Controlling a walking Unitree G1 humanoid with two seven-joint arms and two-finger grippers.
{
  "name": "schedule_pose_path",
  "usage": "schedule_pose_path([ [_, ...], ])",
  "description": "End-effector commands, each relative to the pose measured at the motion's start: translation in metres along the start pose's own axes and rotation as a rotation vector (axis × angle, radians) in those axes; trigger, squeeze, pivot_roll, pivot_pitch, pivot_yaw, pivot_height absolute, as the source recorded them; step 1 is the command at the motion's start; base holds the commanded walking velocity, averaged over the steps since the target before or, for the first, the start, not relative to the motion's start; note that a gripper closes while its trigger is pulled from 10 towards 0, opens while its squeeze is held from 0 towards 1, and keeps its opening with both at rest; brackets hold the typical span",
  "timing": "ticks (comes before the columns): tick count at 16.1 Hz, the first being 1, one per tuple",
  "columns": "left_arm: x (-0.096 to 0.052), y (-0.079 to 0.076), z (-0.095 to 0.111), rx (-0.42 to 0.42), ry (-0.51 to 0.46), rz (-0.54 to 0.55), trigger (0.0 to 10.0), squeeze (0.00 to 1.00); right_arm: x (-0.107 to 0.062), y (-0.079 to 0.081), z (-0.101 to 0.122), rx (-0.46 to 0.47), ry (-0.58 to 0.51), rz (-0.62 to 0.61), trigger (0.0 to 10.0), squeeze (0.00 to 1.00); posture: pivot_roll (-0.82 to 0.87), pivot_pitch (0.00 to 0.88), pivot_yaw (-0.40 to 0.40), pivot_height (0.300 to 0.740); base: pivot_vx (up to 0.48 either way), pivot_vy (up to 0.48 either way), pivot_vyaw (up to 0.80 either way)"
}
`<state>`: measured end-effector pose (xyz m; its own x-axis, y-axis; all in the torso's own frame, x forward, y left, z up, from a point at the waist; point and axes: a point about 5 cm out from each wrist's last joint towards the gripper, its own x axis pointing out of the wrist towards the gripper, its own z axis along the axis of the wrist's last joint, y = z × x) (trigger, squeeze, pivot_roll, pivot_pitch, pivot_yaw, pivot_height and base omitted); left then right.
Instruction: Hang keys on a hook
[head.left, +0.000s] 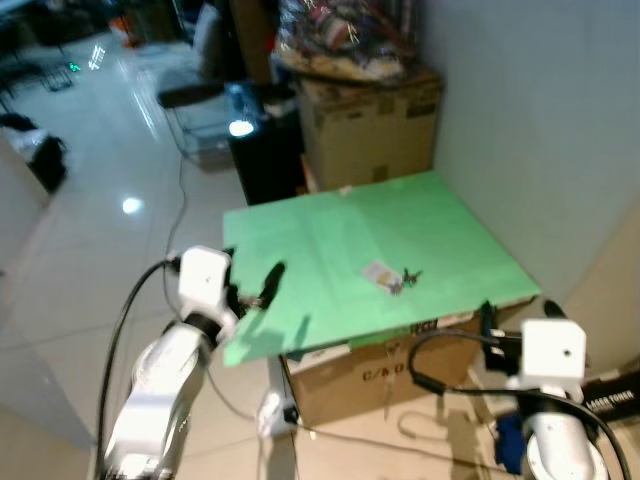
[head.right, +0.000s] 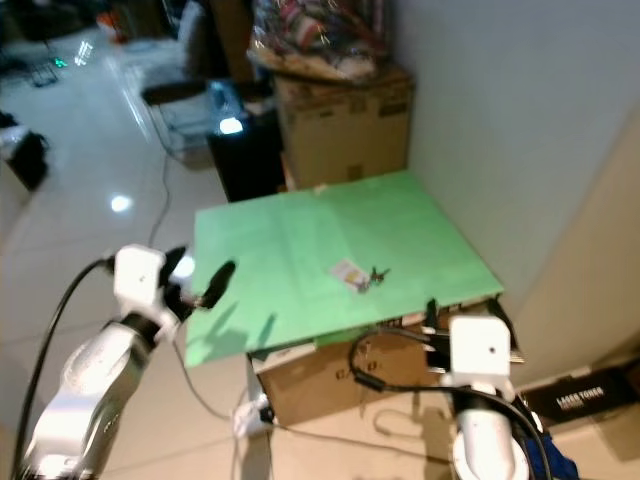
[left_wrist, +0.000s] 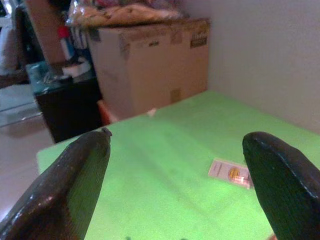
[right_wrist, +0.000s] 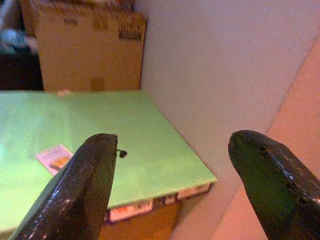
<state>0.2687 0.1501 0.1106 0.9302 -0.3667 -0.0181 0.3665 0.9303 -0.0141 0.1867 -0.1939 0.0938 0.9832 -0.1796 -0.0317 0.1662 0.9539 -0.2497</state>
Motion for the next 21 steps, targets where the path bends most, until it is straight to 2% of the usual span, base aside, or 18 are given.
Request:
schedule_pose_path([
  [1, -0.003, 0.011, -0.010, 0.019, 0.057, 0.052, 10.0, 0.00, 0.006, 0.012, 0.000, 0.028, 0.008, 0.039, 10.0, 0.00, -0.18, 0.000, 0.118, 0.740, 0.379, -0.292, 0.00],
  [4, 0.004, 0.011, -0.013, 0.090, 0.091, 0.084, 10.0, 0.00, 0.016, 0.011, -0.001, 0.031, 0.012, 0.036, 10.0, 0.00, -0.18, 0.000, 0.121, 0.740, 0.136, -0.081, 0.00],
  [6, 0.003, 0.008, -0.012, 0.055, 0.074, 0.075, 10.0, 0.00, 0.017, 0.013, 0.000, 0.040, 0.015, 0.075, 10.0, 0.00, -0.17, 0.000, 0.118, 0.740, 0.000, 0.000, 0.38],
  [12, 0.006, -0.003, -0.005, 0.086, 0.030, 0.007, 10.0, 0.00, 0.023, 0.011, -0.003, 0.036, 0.024, 0.038, 10.0, 0.00, -0.17, 0.000, 0.118, 0.740, 0.000, 0.000, 0.62],
  [14, 0.005, -0.005, -0.004, 0.054, 0.022, -0.030, 10.0, 0.00, 0.026, 0.011, -0.004, 0.025, 0.025, 0.036, 10.0, 0.00, -0.17, 0.000, 0.124, 0.740, 0.396, 0.000, 0.00],
  [21, 0.003, -0.008, -0.006, 0.061, 0.039, -0.049, 10.0, 0.00, 0.031, 0.012, -0.007, 0.006, 0.027, 0.044, 10.0, 0.00, -0.16, 0.000, 0.127, 0.740, 0.480, 0.000, 0.00],
])
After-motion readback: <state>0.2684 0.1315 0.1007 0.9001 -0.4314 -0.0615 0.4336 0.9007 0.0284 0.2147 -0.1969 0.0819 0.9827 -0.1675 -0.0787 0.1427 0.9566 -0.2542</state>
